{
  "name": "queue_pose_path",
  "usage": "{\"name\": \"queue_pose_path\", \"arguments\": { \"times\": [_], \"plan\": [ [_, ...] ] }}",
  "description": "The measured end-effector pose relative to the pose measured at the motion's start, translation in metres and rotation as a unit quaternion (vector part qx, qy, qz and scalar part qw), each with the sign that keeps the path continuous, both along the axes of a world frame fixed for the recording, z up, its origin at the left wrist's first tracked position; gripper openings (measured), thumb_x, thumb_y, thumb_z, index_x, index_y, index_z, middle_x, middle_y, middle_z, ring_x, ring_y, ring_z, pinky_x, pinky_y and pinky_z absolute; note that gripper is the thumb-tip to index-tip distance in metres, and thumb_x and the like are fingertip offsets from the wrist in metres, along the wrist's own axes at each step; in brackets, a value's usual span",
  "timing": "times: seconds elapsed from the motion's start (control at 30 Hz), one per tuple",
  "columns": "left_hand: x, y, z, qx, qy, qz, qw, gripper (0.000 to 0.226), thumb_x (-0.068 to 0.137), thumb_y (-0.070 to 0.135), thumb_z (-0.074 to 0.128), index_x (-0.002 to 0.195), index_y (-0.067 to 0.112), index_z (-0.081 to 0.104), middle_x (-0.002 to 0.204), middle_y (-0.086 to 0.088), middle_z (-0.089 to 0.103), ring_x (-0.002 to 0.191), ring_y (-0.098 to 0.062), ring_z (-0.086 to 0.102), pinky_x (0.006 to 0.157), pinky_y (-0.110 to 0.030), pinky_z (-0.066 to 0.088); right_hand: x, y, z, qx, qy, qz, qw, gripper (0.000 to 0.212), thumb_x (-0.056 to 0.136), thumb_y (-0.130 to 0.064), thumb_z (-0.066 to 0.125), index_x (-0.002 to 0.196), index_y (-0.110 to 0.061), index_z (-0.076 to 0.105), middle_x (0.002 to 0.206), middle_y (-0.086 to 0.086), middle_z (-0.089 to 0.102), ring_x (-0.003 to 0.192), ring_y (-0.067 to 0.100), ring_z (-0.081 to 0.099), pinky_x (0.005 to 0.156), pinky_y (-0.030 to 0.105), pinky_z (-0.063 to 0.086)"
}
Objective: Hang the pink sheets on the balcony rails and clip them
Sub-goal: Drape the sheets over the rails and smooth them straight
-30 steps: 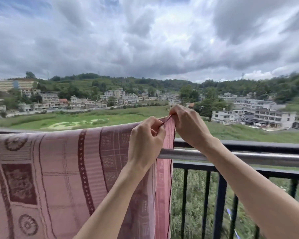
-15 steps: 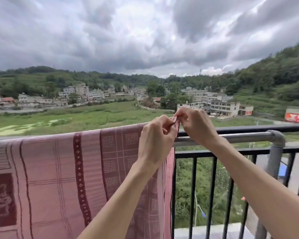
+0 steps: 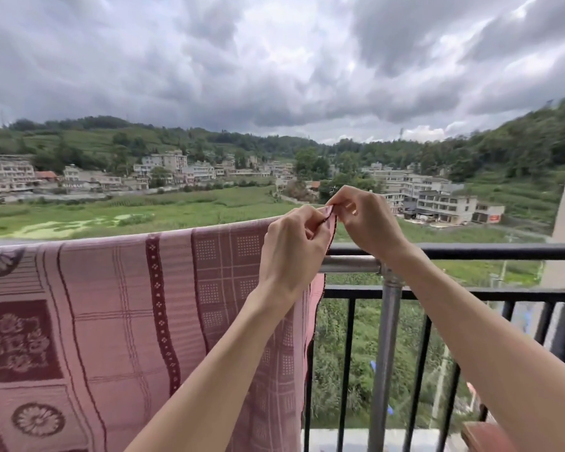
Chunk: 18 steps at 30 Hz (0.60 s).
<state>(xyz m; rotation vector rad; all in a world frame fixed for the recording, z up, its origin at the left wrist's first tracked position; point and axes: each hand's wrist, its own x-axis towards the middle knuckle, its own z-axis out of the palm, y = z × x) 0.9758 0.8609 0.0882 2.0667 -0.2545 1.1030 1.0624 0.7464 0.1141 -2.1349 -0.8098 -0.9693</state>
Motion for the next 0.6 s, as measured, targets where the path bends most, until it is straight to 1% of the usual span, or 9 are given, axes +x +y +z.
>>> {"name": "queue_pose_path", "arguments": {
  "times": [0.1, 0.23, 0.37, 0.43, 0.5, 0.6],
  "plan": [
    [0.004, 0.009, 0.006, -0.001, 0.002, -0.018, 1.0, 0.01, 0.088, 0.02, 0.058, 0.085, 0.014, 0.065, 0.074, 0.004, 0.064, 0.065, -0.01, 0.061, 0.066, -0.031, 0.054, 0.002, 0.008, 0.001, 0.003, -0.008, -0.014, 1.0, 0.013, 0.087, -0.01, 0.056, 0.09, -0.014, 0.068, 0.086, 0.004, 0.073, 0.078, 0.021, 0.066, 0.071, 0.041, 0.054],
    [0.004, 0.032, 0.001, 0.02, 0.015, -0.038, 0.999, 0.011, 0.088, 0.02, 0.058, 0.087, 0.013, 0.065, 0.082, 0.0, 0.068, 0.066, -0.01, 0.061, 0.069, -0.031, 0.054, 0.003, 0.026, -0.004, 0.015, -0.003, -0.027, 1.0, 0.013, 0.087, -0.008, 0.055, 0.09, -0.014, 0.067, 0.085, 0.004, 0.073, 0.077, 0.022, 0.065, 0.069, 0.043, 0.054],
    [0.007, 0.063, -0.005, 0.03, 0.017, -0.038, 0.999, 0.011, 0.088, 0.02, 0.057, 0.085, 0.013, 0.065, 0.075, 0.003, 0.066, 0.069, -0.013, 0.063, 0.07, -0.037, 0.054, 0.002, 0.055, -0.013, 0.022, 0.0, -0.017, 1.0, 0.012, 0.087, -0.009, 0.056, 0.091, -0.013, 0.067, 0.086, 0.004, 0.073, 0.078, 0.02, 0.066, 0.07, 0.042, 0.054],
    [0.007, 0.071, -0.01, 0.037, 0.017, -0.029, 0.999, 0.01, 0.088, 0.02, 0.056, 0.085, 0.015, 0.065, 0.077, 0.003, 0.068, 0.071, -0.013, 0.064, 0.07, -0.037, 0.054, 0.002, 0.065, -0.016, 0.028, 0.0, 0.001, 1.0, 0.012, 0.087, -0.008, 0.056, 0.092, -0.011, 0.067, 0.086, 0.004, 0.072, 0.076, 0.017, 0.064, 0.07, 0.04, 0.054],
    [0.005, 0.08, -0.015, 0.044, 0.016, -0.014, 0.999, 0.011, 0.088, 0.021, 0.056, 0.089, 0.016, 0.065, 0.082, 0.002, 0.069, 0.073, -0.014, 0.065, 0.07, -0.037, 0.054, 0.004, 0.077, -0.021, 0.034, 0.005, 0.02, 0.999, 0.013, 0.087, -0.007, 0.056, 0.092, -0.01, 0.067, 0.087, 0.004, 0.072, 0.075, 0.014, 0.062, 0.07, 0.036, 0.053],
    [0.002, 0.102, -0.027, 0.069, 0.01, 0.048, 0.996, 0.012, 0.087, 0.023, 0.056, 0.092, 0.018, 0.066, 0.092, 0.004, 0.068, 0.074, -0.013, 0.064, 0.072, -0.034, 0.055, 0.003, 0.103, -0.034, 0.038, 0.033, 0.063, 0.997, 0.014, 0.087, -0.005, 0.057, 0.093, -0.009, 0.069, 0.088, 0.003, 0.072, 0.072, 0.009, 0.059, 0.068, 0.022, 0.049]
  ]
}}
